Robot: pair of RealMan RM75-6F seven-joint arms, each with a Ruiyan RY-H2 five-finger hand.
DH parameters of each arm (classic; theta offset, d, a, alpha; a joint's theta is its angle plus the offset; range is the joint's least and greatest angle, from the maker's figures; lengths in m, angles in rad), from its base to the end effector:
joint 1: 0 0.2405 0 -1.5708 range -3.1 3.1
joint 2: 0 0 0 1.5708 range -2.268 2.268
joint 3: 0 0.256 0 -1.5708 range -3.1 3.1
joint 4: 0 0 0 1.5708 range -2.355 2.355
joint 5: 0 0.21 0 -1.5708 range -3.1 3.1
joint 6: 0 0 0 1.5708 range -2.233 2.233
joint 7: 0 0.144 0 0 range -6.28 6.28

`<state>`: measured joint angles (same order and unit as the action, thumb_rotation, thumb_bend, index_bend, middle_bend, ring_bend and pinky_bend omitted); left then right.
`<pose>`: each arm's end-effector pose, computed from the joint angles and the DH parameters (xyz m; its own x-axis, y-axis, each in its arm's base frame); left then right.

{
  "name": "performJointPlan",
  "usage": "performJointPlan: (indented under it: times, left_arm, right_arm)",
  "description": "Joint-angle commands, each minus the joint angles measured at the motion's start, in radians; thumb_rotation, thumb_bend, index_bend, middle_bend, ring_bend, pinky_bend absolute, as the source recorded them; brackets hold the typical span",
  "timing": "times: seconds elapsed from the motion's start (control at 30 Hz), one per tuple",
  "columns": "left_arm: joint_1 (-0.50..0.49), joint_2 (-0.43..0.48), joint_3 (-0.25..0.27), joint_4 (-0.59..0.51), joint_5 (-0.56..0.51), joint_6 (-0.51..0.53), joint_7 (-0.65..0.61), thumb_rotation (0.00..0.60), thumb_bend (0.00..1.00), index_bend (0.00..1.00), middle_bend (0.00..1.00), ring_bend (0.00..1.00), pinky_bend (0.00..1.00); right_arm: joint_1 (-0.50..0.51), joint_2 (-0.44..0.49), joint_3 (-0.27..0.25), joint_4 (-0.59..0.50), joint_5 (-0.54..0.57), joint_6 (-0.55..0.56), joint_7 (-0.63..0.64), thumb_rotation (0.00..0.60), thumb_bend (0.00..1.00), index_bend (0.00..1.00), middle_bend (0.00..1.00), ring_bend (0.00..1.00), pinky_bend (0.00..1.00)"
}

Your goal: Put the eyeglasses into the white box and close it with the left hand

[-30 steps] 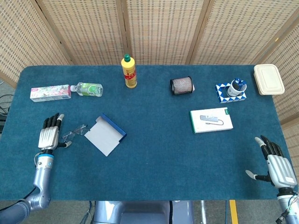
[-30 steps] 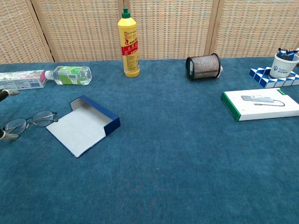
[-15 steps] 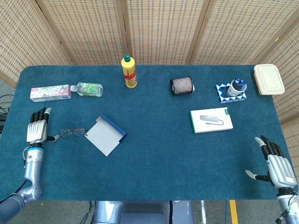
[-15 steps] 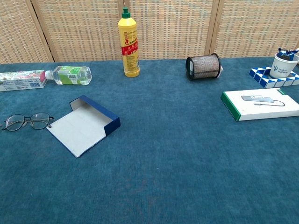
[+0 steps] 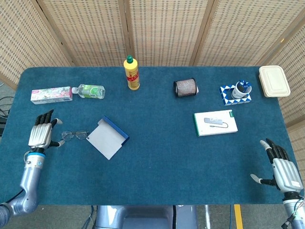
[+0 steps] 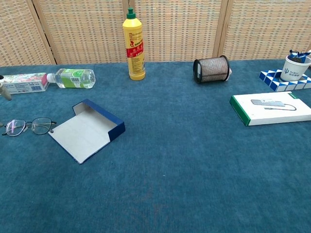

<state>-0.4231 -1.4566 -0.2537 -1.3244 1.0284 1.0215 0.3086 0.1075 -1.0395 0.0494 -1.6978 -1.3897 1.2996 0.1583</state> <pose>-0.3054 0.3211 0.0597 0.4274 0.2096 0.8794 0.8835 0.1095 -0.4555 -0.3200 -0.1840 0.1576 0.2120 -0.1644 0.9633 -0.9677 0.1024 0.2304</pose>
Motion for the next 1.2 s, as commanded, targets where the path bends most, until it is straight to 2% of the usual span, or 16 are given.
performJointPlan:
  times: [0.03,0.33,0.83,1.2]
  left_arm:
    - [-0.038,-0.003,-0.003,-0.008,-0.059,-0.028,0.070,0.600,0.26,0.36,0.00,0.00,0.00]
    - [-0.076,-0.061,-0.015,0.062,-0.130,-0.047,0.084,0.600,0.28,0.42,0.00,0.00,0.00]
    - [-0.112,-0.137,0.002,0.176,-0.147,-0.099,0.038,0.600,0.32,0.44,0.00,0.00,0.00]
    - [-0.132,-0.174,0.004,0.217,-0.146,-0.110,0.018,0.600,0.34,0.44,0.00,0.00,0.00]
  right_arm:
    - [0.000,0.000,0.000,0.000,0.000,-0.001,0.001,0.600,0.00,0.00,0.00,0.00,0.00]
    - [0.002,0.002,-0.001,-0.001,0.002,-0.006,0.001,0.600,0.00,0.00,0.00,0.00,0.00]
    - [0.003,0.004,-0.001,-0.003,0.005,-0.011,0.004,0.600,0.00,0.00,0.00,0.00,0.00]
    - [0.004,0.005,-0.001,-0.003,0.006,-0.013,0.009,0.600,0.00,0.00,0.00,0.00,0.00]
